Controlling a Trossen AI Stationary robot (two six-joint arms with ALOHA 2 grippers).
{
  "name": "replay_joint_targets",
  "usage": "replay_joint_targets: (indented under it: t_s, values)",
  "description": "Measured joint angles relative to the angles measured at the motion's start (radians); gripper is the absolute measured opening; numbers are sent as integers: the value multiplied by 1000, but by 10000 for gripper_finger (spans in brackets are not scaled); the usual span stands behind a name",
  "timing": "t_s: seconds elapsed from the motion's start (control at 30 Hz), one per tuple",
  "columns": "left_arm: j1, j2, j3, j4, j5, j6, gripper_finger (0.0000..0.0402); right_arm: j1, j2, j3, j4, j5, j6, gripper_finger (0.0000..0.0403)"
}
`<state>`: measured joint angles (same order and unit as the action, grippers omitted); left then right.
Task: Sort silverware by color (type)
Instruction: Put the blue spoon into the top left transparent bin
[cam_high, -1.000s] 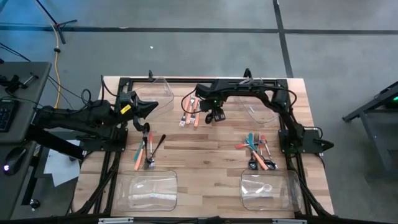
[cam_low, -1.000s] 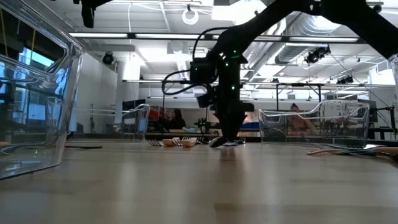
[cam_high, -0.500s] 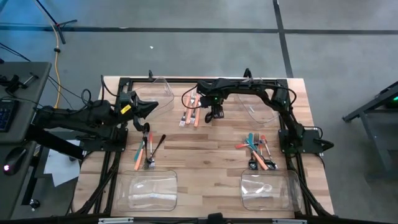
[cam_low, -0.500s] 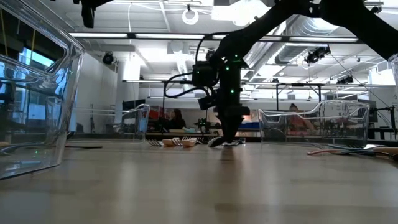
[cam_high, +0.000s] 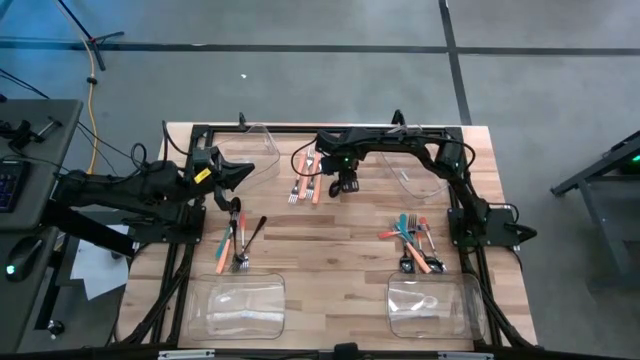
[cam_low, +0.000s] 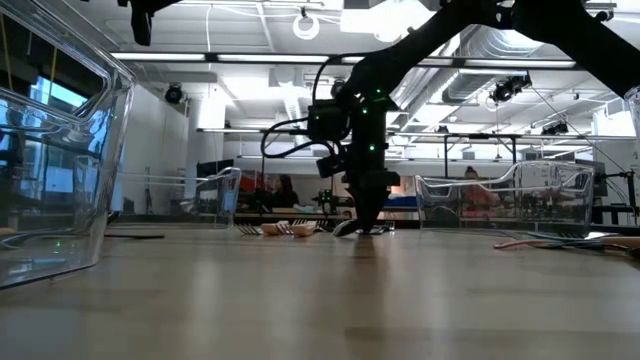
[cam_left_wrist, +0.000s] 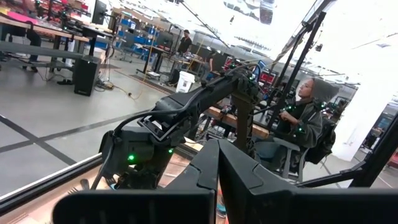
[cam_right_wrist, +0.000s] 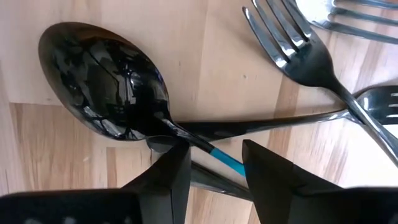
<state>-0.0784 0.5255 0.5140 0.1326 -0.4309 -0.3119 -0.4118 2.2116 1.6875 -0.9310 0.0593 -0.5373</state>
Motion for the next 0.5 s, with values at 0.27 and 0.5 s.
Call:
replay_joint_targets:
  t_s: [0.27,0.5]
  values:
    - [0,0,0,0,0,-21,1,1,1,0,-11,-1,5,53]
    - [0,0,0,0,0,-36,1,0,3,3,-18,0,36,17]
